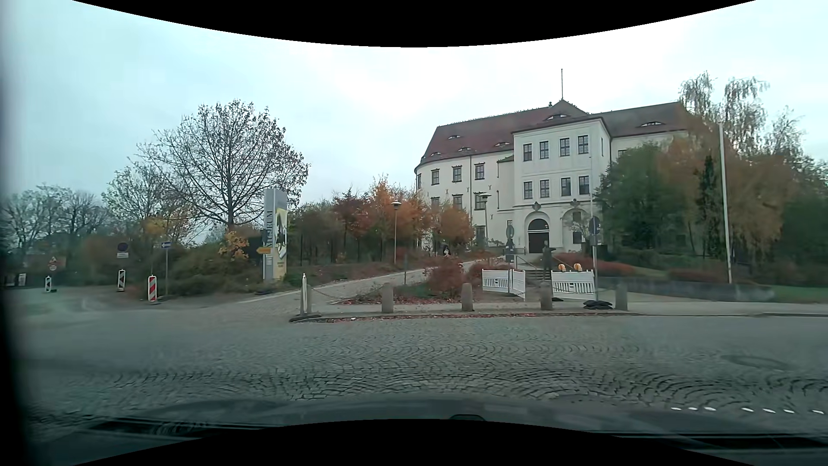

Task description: Follow the waypoints while adhering to traffic rules and regulations

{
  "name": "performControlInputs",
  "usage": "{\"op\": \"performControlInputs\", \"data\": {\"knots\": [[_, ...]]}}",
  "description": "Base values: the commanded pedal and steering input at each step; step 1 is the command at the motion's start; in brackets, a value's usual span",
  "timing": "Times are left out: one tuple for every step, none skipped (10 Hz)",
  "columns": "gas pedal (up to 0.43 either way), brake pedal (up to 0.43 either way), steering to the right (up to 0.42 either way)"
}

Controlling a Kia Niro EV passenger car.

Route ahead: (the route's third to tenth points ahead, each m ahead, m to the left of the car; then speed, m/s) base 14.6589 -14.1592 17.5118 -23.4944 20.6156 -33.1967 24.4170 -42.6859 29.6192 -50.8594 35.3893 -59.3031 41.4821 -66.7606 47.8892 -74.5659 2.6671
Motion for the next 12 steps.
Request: {"op": "performControlInputs", "data": {"knots": [[0.138, 0.000, 0.183], [0.150, 0.000, 0.210], [0.150, 0.000, 0.245], [0.157, 0.000, 0.274], [0.169, 0.000, 0.304], [0.169, 0.000, 0.339], [0.169, 0.000, 0.363], [0.169, 0.000, 0.395], [0.169, 0.000, 0.425], [0.157, 0.000, 0.451], [0.157, 0.000, 0.478], [0.157, 0.000, 0.497]]}}
